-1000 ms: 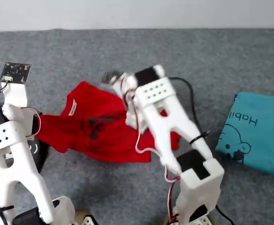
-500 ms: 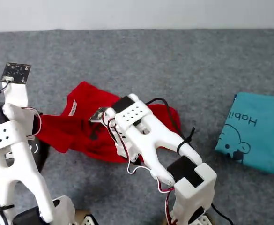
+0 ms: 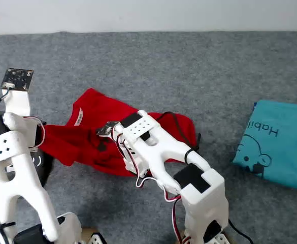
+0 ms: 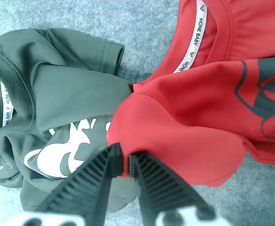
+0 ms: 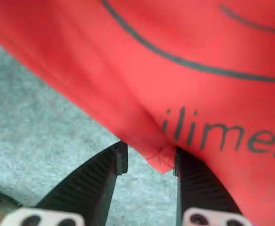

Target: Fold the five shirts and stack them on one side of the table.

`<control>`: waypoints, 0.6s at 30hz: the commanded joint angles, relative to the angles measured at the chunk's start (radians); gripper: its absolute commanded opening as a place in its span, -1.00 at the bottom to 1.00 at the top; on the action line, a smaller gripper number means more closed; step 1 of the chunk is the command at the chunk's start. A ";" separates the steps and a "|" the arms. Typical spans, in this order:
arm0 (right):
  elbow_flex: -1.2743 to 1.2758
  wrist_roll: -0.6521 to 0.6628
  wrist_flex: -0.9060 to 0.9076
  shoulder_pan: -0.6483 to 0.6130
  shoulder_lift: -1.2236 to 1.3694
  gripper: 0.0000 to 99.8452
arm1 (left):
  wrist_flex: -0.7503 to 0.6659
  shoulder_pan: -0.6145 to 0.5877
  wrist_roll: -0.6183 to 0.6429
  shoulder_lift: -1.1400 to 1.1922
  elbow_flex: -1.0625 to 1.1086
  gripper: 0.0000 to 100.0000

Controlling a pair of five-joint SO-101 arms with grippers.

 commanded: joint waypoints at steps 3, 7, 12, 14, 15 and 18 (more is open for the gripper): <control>-0.005 -0.003 -0.061 -0.001 0.070 -0.65 | 0.012 -0.006 0.008 -0.005 -0.031 -0.99; -0.031 -0.003 -0.053 -0.001 0.094 -0.85 | 0.017 -0.006 0.008 -0.005 -0.031 -0.99; -0.098 -0.003 -0.015 0.027 0.101 -0.97 | 0.017 -0.006 0.008 -0.005 -0.031 -0.99; -0.126 -0.002 0.002 0.053 0.094 -0.98 | 0.017 -0.006 0.008 -0.005 -0.031 -0.99; -0.144 0.006 0.022 0.067 0.094 -0.98 | 0.017 -0.006 0.008 -0.005 -0.031 -0.99; -0.226 0.061 0.128 0.108 0.093 -0.98 | 0.017 -0.006 0.008 -0.006 -0.031 -0.99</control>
